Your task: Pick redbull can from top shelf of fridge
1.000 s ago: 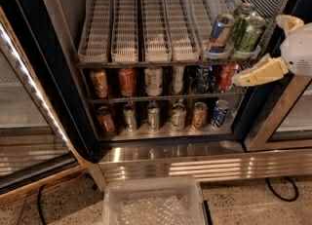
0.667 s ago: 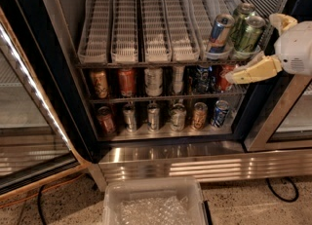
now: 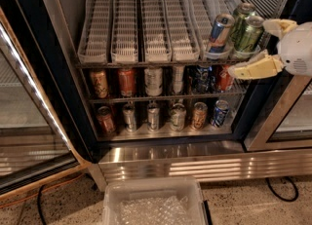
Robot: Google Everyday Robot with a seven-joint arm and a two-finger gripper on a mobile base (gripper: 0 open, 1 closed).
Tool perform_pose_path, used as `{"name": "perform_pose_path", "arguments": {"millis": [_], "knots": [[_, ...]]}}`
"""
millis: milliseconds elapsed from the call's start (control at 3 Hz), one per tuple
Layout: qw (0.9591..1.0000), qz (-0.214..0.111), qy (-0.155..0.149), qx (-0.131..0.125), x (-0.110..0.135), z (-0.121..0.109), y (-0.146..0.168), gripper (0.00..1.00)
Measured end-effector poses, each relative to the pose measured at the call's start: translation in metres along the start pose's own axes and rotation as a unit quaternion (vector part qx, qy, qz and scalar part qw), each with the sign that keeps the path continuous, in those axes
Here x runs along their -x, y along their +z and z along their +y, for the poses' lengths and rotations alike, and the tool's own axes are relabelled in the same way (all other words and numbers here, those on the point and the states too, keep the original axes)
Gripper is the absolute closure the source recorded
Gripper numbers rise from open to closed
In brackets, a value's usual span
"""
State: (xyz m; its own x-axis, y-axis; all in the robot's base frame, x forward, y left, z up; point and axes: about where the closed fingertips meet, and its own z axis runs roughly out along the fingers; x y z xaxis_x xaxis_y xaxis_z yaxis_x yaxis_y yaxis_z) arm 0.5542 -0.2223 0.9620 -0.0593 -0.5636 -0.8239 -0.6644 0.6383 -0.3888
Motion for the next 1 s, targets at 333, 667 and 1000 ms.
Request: {"name": "perform_pose_path", "arguments": {"millis": [333, 667, 1000], "knots": [[1.0, 0.0, 0.0, 0.0, 0.0001, 0.0002, 0.0, 0.43], [1.0, 0.001, 0.003, 0.0, 0.0012, 0.003, 0.0009, 0.62], [0.9998, 0.002, 0.018, -0.005, -0.003, 0.006, 0.0049, 0.6]]}}
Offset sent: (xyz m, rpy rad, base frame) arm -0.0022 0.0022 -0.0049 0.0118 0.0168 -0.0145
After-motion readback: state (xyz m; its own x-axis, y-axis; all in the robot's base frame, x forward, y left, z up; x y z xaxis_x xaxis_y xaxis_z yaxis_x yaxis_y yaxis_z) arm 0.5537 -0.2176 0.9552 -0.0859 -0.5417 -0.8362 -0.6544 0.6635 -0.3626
